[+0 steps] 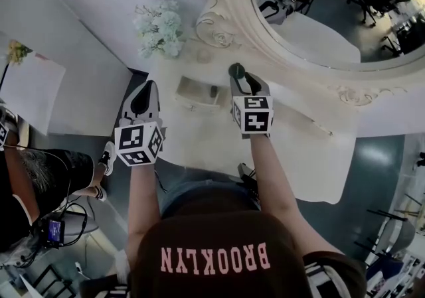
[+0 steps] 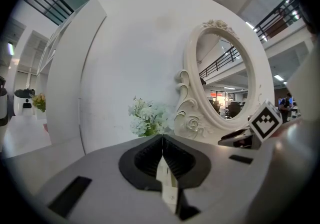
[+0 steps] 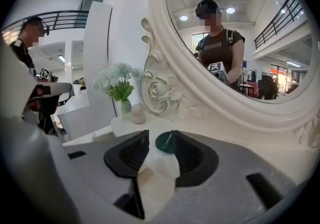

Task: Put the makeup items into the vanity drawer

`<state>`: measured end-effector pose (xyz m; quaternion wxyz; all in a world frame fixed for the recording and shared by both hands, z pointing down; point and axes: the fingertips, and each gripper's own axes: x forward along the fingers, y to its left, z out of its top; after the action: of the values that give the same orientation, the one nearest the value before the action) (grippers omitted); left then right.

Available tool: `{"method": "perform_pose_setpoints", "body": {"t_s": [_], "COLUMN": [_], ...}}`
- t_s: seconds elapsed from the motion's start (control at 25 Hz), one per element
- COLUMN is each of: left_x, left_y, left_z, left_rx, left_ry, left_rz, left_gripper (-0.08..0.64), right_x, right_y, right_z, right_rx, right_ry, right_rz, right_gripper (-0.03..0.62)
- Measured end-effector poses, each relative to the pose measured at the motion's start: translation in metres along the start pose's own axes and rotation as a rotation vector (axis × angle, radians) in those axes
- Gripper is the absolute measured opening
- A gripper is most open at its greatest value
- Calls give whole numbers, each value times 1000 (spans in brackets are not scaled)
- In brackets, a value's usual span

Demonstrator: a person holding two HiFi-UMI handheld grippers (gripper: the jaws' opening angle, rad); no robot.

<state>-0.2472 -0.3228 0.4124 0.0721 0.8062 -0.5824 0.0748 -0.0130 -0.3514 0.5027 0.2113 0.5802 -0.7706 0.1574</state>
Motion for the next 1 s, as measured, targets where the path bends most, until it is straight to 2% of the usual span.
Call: {"method": "perform_pose_setpoints", "body": {"t_s": [0.32,0.6,0.64,0.68,0.72,1.0], "left_x": [10,19,19,20,20,19], "left_y": [8,11,11,11,10,4], "left_z": [-5,-7,-7,-7,-7,-7], "left_rx": [-2,-9,-9,-8,-8,1], "left_ry": [21,23,23,24,26,32], "left_rz": [20,21,19,17,14,-8], "left_gripper": [6,6,6,6,6,6], "right_x": [35,40,40,39,38,33], "right_y": [-9,-10,-12,-16,-19,-23], "right_z": [-23,-28,-29,-28,-28,-24], "right_rx": [-18,-14,-12,-9,-5,18], "right_ry": [110,124,128,133,139,145], "right_rz": [-32,-42,-53,-68,-78,-68], "right_gripper": [143,138,130,60,23,21]}}
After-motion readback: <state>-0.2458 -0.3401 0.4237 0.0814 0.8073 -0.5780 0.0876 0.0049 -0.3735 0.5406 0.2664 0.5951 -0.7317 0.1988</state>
